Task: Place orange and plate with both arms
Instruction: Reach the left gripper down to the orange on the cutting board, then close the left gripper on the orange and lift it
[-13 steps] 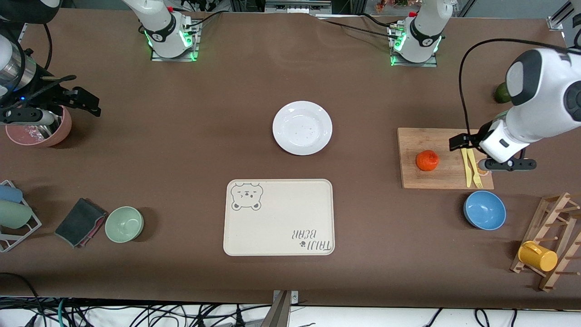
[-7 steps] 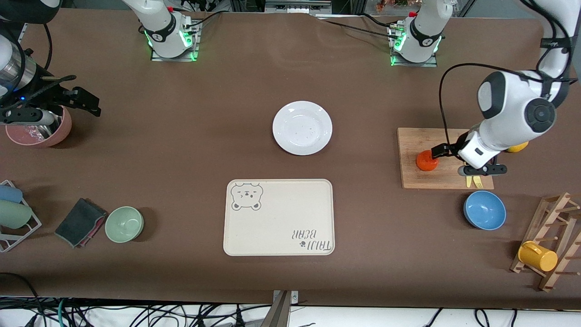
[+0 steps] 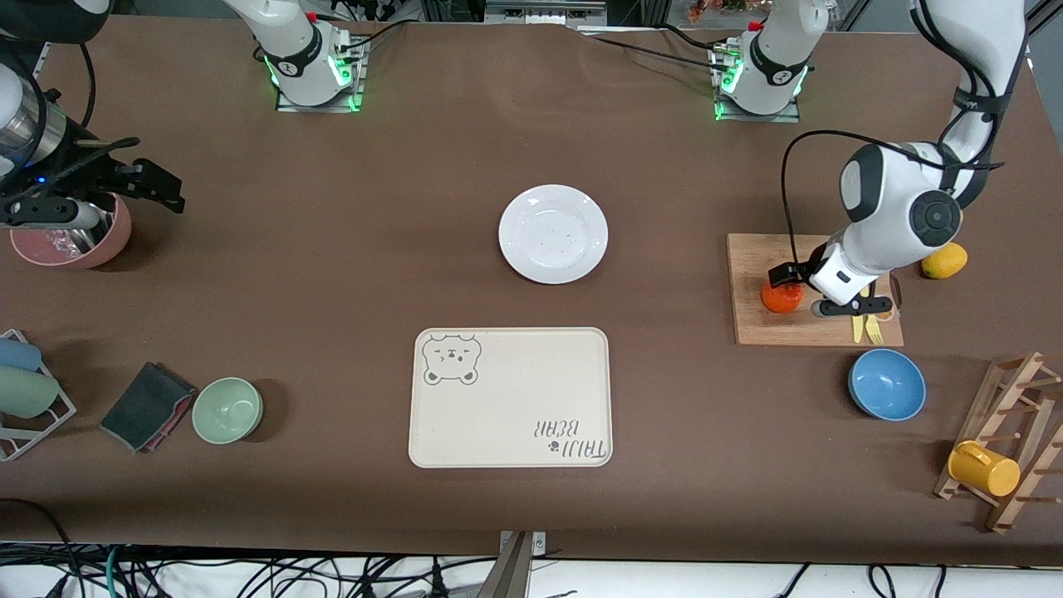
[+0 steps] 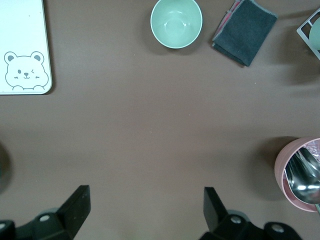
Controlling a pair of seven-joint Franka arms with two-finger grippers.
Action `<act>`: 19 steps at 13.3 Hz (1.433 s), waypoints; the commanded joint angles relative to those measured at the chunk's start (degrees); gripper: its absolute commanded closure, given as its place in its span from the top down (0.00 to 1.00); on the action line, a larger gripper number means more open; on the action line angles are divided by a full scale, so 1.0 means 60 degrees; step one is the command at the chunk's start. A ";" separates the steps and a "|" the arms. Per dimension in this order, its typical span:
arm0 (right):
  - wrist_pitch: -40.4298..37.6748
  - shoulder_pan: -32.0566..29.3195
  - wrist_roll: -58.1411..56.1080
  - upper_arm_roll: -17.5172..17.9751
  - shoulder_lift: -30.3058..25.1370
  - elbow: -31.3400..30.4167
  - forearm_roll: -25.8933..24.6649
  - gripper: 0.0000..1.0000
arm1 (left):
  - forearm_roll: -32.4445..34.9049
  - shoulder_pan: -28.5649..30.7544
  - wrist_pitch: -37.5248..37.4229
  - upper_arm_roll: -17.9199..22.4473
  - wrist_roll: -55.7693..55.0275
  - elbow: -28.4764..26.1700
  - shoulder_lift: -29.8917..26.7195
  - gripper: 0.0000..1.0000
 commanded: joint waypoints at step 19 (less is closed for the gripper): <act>-0.0168 -0.0106 -0.0073 0.0098 0.0049 0.0200 0.0017 1.00 | -0.0556 -0.1590 0.0101 -0.0692 -0.1908 0.0587 -0.0315 0.00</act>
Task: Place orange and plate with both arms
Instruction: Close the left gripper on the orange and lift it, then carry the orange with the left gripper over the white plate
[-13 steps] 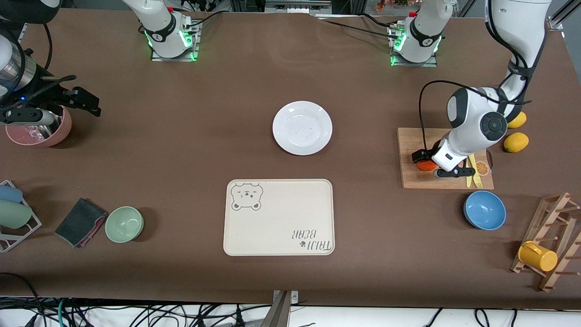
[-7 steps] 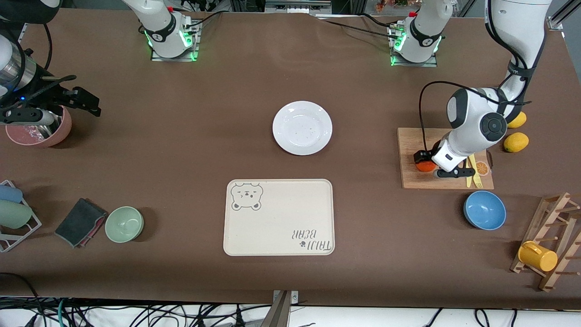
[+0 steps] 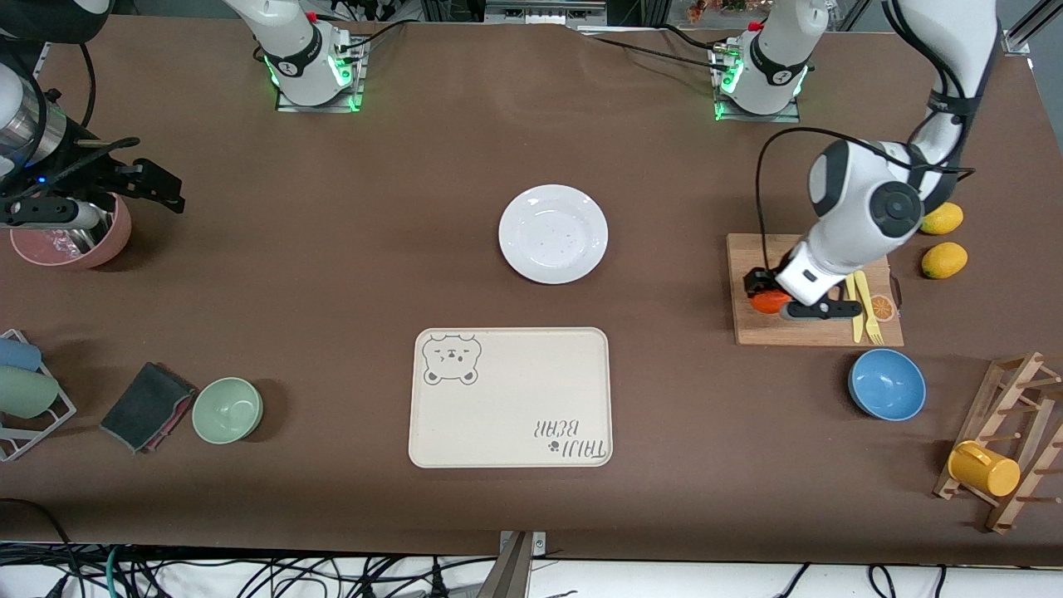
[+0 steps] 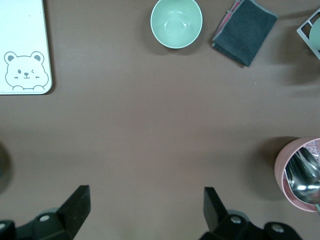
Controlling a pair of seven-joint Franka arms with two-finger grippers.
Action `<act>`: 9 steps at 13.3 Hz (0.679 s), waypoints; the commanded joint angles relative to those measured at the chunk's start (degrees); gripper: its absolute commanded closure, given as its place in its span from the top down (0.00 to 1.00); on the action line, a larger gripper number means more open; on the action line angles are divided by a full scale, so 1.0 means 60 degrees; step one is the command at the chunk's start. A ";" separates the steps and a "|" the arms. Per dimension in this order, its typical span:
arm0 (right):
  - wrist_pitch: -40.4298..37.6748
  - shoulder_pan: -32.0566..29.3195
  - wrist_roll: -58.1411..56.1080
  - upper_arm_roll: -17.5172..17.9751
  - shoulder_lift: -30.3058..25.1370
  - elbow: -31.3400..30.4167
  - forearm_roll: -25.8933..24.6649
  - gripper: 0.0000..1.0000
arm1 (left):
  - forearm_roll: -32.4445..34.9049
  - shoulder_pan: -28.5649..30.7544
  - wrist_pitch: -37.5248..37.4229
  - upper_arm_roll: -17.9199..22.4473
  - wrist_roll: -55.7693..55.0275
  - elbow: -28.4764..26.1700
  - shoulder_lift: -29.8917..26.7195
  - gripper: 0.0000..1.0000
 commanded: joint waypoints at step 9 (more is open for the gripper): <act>-0.0168 -0.0106 -0.0073 0.0096 0.0049 0.0200 0.0018 1.00 | -0.0960 -0.2134 -0.0058 -0.2763 -0.5407 0.1831 0.1496 0.00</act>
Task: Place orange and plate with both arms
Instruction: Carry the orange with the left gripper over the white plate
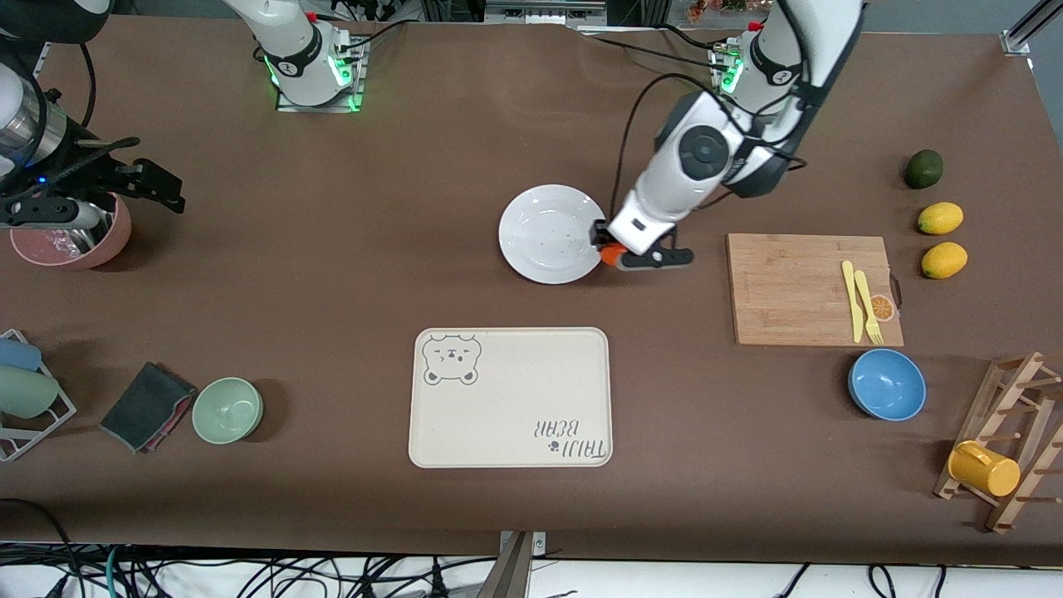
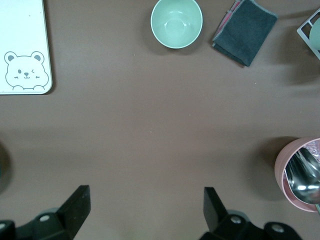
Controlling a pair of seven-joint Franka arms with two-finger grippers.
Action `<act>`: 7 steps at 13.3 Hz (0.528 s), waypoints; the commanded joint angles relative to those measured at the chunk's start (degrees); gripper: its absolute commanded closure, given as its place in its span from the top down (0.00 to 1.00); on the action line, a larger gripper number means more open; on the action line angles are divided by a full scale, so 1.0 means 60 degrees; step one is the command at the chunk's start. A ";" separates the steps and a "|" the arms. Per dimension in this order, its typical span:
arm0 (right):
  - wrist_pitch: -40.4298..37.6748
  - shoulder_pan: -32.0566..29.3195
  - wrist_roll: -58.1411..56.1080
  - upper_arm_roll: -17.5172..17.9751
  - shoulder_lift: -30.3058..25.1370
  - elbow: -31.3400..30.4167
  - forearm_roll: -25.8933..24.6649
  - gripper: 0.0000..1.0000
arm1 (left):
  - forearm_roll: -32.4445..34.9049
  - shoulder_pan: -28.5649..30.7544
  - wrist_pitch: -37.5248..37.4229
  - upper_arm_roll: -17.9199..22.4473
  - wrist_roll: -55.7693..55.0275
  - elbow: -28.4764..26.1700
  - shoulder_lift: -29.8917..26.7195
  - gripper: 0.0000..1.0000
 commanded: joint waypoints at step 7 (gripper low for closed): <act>-0.0168 -0.0106 -0.0073 0.0091 0.0049 0.0200 0.0017 1.00 | -0.0196 -0.1799 0.1564 0.0002 -0.1829 0.1340 0.2239 0.00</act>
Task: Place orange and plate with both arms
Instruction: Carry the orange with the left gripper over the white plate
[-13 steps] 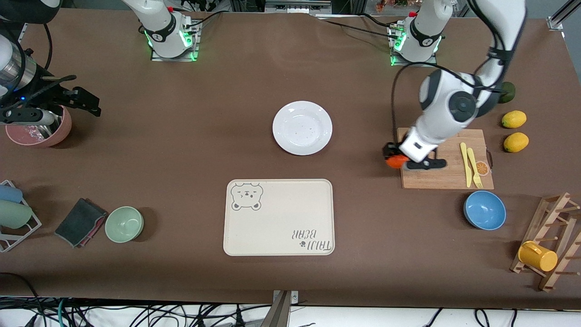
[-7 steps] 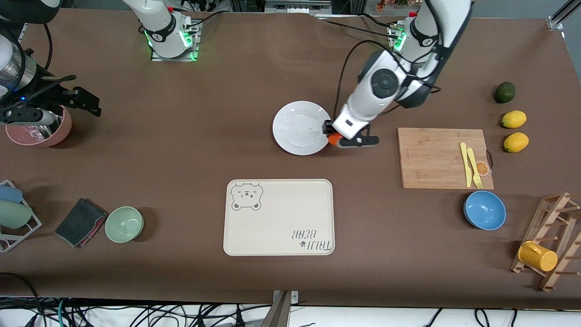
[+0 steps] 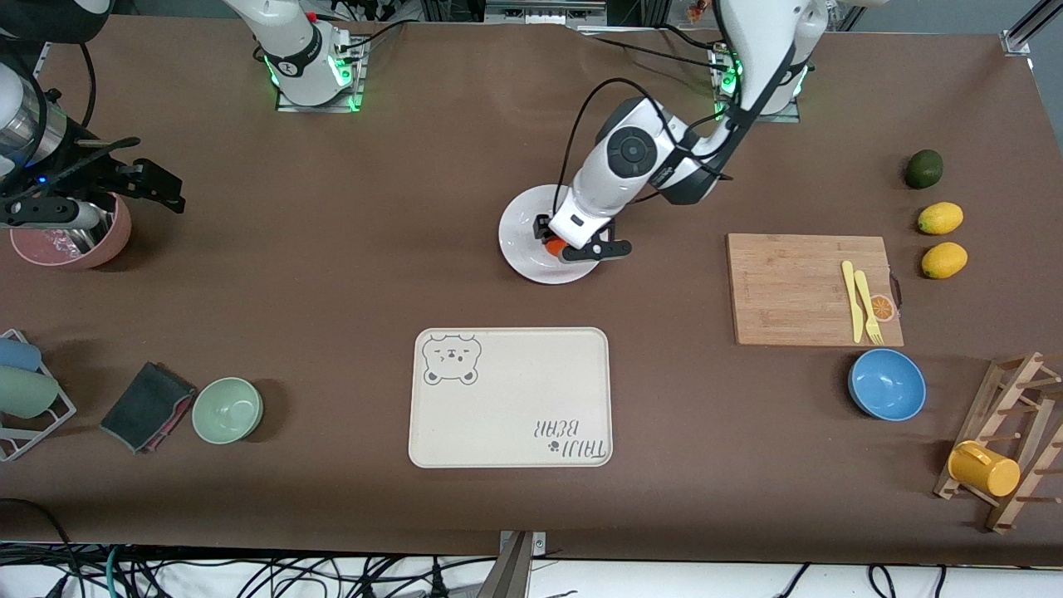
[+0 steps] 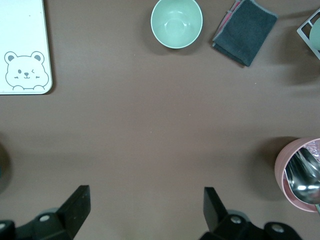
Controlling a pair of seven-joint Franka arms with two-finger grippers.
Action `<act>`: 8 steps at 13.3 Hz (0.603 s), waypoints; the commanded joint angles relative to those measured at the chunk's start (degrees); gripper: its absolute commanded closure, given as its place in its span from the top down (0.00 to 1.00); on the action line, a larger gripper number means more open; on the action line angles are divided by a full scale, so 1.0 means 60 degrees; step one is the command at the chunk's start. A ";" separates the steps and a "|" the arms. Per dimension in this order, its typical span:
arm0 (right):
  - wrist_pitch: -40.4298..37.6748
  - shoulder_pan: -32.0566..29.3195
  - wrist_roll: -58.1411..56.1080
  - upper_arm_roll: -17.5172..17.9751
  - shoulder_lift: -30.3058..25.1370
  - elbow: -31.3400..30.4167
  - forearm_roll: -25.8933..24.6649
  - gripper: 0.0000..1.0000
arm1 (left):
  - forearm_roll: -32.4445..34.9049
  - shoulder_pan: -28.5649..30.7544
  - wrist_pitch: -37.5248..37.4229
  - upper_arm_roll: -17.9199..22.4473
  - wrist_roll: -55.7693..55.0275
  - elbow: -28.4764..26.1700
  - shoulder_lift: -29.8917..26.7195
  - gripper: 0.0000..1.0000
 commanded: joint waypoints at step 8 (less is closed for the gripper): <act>-0.0123 -0.0091 -0.0073 0.0103 0.0049 0.0200 0.0032 1.00 | -0.0225 -0.0444 0.0219 0.0162 -0.0188 -0.0053 0.0520 0.08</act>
